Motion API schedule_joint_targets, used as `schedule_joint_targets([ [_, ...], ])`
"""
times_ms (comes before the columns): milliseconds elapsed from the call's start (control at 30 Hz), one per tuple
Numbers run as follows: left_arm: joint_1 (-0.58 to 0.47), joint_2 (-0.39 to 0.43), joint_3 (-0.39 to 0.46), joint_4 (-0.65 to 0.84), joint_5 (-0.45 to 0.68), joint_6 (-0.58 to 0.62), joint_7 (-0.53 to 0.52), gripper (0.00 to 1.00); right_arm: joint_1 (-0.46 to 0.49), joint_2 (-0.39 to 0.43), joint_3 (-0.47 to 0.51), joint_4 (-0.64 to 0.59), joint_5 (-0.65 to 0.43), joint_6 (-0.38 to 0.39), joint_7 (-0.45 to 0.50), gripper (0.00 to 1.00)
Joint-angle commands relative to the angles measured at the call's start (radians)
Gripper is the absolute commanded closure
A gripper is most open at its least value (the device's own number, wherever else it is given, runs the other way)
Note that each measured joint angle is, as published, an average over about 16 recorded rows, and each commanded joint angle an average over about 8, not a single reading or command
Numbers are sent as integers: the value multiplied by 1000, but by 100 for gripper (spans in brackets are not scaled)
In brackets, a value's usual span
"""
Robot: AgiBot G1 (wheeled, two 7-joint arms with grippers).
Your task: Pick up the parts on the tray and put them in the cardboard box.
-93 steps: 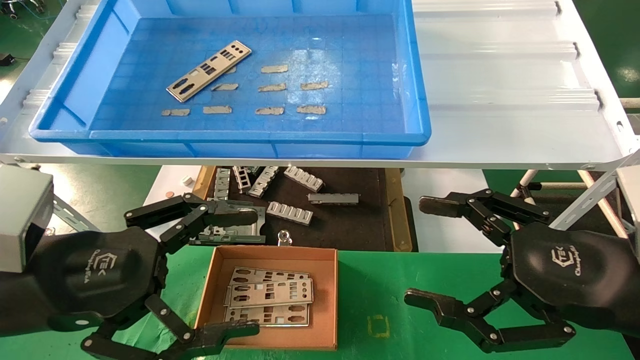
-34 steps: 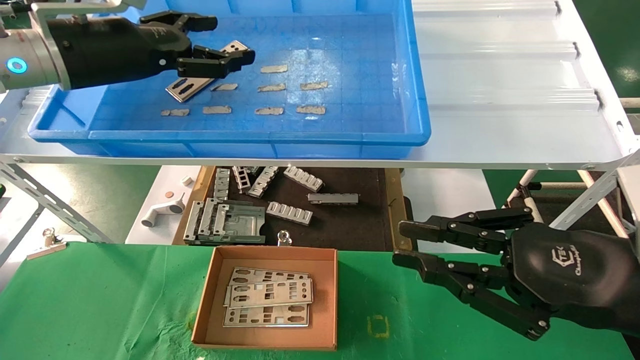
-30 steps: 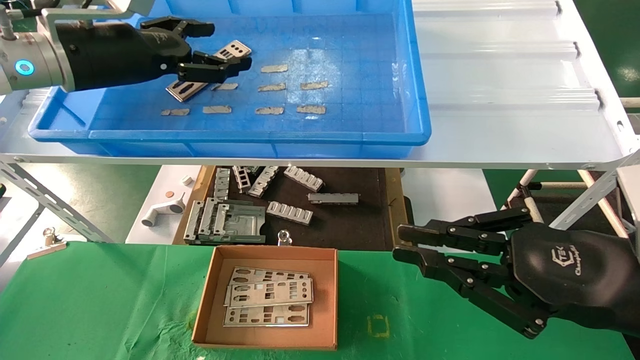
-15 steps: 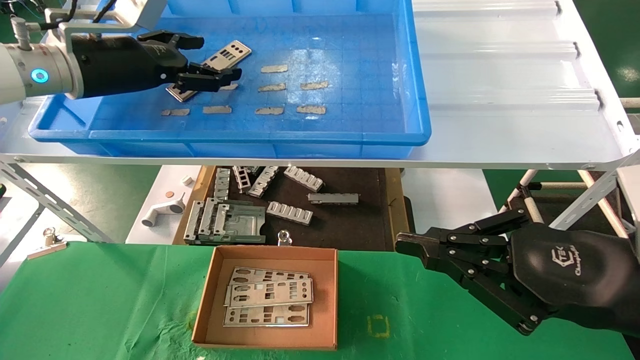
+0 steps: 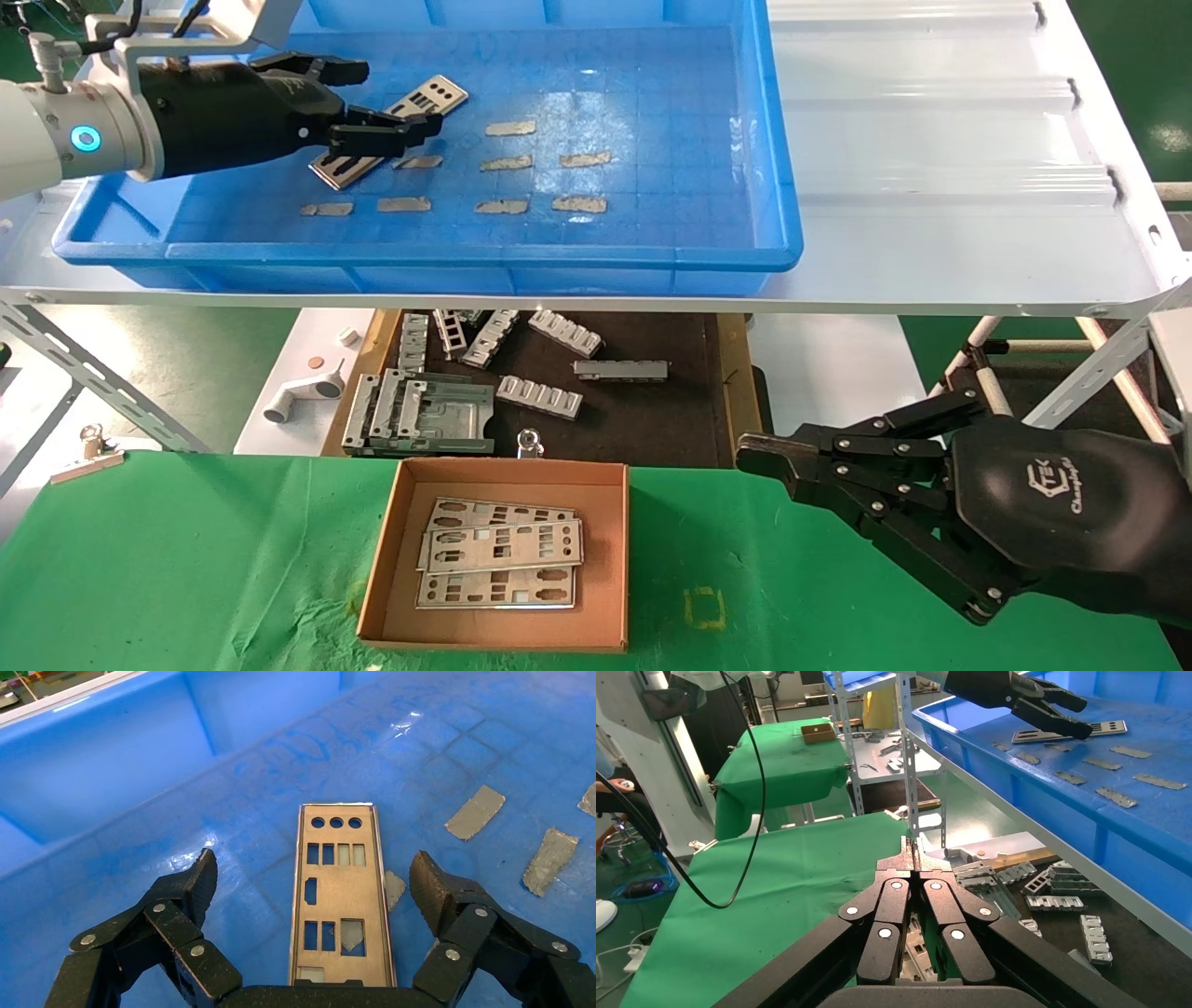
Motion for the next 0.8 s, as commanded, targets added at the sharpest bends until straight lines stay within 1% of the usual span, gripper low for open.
schedule_joint_targets([
  [33, -1, 0, -1, 6, -1, -1, -1, 100, 0, 0, 0, 0, 0, 0, 0, 100],
  [467, 4, 3, 3, 15, 5, 31, 5, 100, 0, 0, 0, 0, 0, 0, 0, 100],
  [800, 4, 4, 8, 20, 12, 14, 11, 100, 0, 0, 0, 0, 0, 0, 0, 100],
])
